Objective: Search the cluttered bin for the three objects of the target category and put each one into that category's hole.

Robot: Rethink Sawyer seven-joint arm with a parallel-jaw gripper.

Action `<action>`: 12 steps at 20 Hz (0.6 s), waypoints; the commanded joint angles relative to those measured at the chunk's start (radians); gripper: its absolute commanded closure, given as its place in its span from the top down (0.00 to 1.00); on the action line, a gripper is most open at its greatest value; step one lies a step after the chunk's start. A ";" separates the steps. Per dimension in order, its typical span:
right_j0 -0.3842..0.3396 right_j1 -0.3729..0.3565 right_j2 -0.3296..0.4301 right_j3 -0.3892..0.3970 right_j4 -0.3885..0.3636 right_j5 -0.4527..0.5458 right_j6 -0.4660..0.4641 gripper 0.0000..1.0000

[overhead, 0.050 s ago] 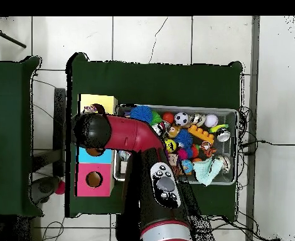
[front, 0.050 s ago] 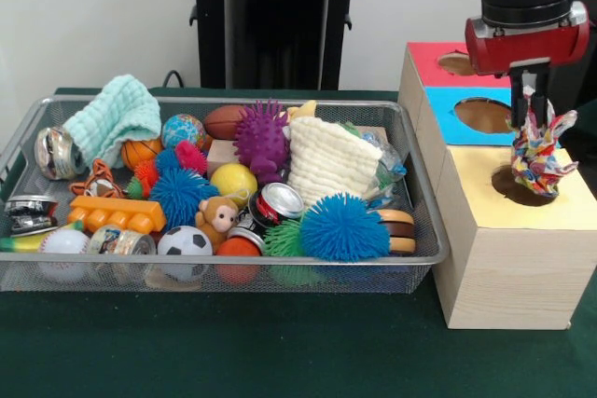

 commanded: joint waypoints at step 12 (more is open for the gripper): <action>-0.010 0.062 -0.032 0.031 -0.069 -0.155 0.121 0.00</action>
